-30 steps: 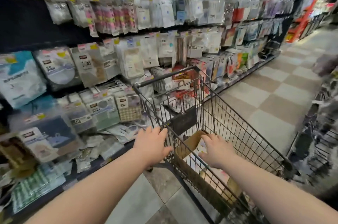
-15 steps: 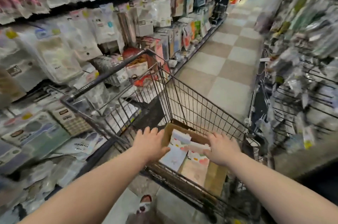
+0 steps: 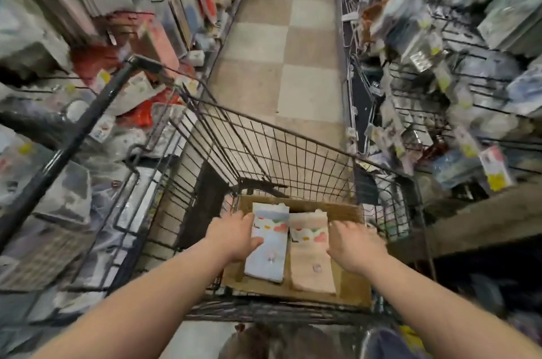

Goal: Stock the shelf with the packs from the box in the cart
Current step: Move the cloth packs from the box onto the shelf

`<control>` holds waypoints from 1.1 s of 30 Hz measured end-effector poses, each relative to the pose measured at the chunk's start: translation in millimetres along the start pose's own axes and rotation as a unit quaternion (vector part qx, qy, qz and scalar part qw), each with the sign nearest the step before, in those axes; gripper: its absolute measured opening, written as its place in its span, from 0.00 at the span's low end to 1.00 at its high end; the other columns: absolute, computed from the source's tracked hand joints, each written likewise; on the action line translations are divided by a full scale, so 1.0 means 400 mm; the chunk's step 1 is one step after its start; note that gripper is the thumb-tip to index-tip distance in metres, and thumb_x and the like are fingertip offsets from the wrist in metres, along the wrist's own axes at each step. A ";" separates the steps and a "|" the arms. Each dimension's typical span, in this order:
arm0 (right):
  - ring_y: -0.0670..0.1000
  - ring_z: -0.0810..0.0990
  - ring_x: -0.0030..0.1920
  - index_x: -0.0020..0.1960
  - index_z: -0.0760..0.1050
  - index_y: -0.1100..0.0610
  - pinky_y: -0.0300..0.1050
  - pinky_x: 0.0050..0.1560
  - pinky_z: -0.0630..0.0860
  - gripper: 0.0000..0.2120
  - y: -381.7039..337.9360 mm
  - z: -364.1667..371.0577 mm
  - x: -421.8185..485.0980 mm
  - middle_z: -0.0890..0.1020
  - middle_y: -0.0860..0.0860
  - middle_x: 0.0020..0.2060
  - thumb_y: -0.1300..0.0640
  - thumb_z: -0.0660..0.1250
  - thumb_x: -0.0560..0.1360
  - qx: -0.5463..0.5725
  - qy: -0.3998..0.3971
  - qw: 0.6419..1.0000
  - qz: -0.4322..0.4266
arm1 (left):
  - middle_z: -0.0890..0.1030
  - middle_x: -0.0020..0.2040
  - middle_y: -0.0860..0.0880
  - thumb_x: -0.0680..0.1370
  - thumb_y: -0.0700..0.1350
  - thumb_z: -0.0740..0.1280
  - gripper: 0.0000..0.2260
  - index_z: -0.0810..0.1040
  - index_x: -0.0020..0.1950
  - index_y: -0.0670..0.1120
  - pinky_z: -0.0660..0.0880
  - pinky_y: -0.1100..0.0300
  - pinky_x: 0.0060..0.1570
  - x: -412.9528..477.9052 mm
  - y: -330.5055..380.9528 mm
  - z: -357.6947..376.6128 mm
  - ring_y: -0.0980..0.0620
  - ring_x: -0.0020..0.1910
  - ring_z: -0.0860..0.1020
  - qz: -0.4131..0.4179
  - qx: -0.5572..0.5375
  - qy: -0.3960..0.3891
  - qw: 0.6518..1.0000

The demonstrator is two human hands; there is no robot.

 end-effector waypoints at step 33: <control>0.56 0.75 0.64 0.70 0.64 0.51 0.52 0.64 0.73 0.26 0.155 0.476 0.623 0.76 0.50 0.64 0.50 0.67 0.75 0.356 -0.136 0.906 0.186 | 0.71 0.70 0.42 0.73 0.48 0.72 0.32 0.62 0.74 0.45 0.71 0.48 0.63 0.624 -0.012 0.499 0.40 0.67 0.71 -0.293 -0.417 -0.100 0.855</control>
Point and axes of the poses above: each hand's wrist, its own x-axis towards the middle knuckle, its own z-axis out of the palm, y = z × x, the point moved 2 cm from there along x, towards the middle knuckle
